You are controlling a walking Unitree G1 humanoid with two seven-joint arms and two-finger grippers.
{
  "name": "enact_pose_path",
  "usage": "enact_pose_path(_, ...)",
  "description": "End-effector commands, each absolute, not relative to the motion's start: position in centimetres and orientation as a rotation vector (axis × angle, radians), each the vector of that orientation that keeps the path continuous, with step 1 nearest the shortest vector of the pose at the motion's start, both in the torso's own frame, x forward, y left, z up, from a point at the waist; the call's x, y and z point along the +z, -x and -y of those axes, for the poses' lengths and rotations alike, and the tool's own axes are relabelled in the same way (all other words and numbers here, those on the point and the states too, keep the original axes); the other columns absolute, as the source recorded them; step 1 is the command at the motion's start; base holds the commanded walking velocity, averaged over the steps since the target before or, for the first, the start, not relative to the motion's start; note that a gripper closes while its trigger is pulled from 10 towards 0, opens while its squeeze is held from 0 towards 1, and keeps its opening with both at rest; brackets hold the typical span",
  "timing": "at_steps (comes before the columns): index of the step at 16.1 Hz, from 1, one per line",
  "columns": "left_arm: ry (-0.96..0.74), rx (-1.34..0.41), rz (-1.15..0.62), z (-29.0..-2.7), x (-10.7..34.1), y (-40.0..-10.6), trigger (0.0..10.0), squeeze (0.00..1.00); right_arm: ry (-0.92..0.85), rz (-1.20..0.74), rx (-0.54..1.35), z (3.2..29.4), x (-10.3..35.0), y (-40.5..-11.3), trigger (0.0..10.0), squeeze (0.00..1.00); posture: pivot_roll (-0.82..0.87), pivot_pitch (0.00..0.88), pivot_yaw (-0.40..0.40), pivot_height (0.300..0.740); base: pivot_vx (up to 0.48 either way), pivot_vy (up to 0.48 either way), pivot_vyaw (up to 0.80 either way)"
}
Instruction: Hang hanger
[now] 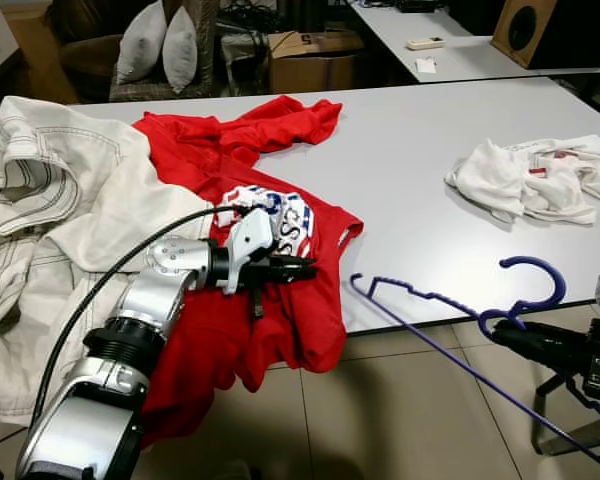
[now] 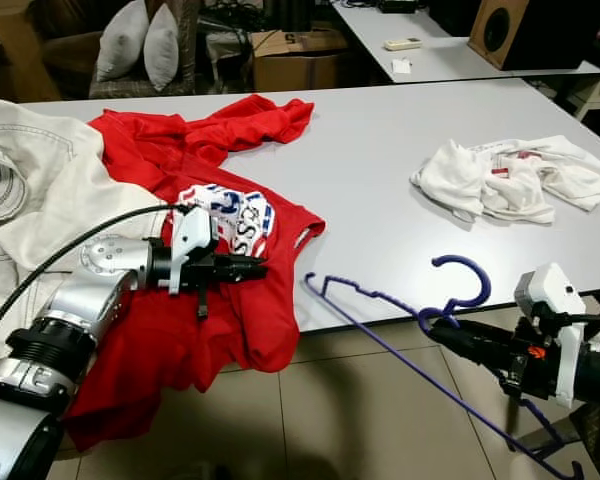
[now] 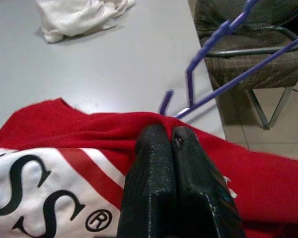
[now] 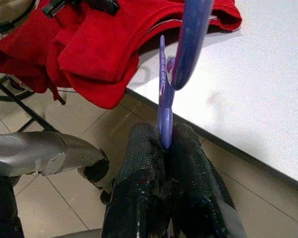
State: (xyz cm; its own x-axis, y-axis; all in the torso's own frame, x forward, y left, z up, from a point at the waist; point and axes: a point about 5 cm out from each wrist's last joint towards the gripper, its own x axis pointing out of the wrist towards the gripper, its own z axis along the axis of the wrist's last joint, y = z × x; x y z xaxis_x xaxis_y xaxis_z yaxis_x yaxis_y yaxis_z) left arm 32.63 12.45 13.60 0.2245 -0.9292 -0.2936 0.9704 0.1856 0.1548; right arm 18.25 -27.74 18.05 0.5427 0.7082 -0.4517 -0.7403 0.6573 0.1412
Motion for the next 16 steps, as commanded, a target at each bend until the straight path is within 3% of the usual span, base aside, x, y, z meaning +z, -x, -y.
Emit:
enact_pose_path(1,-0.342,-1.359,-0.138,-12.4,14.0,-32.5,0.0,0.0,0.079,-0.475,0.856,28.1,18.8,-18.5,10.0,0.0,-0.06,0.0,0.007,0.74,0.0,0.0,0.0)
enact_pose_path(8,-0.335,-1.358,-0.139,-12.6,14.5,-32.1,0.0,0.0,0.07,-0.448,0.851,29.0,19.9,-18.7,10.0,0.0,-0.05,0.0,-0.001,0.74,0.0,0.0,0.0)
enact_pose_path(16,-0.303,-1.372,-0.093,-11.8,15.7,-32.0,0.0,0.0,-0.004,-0.438,0.869,27.8,18.1,-21.0,10.0,0.0,-0.03,0.0,-0.008,0.74,0.0,0.0,0.0)
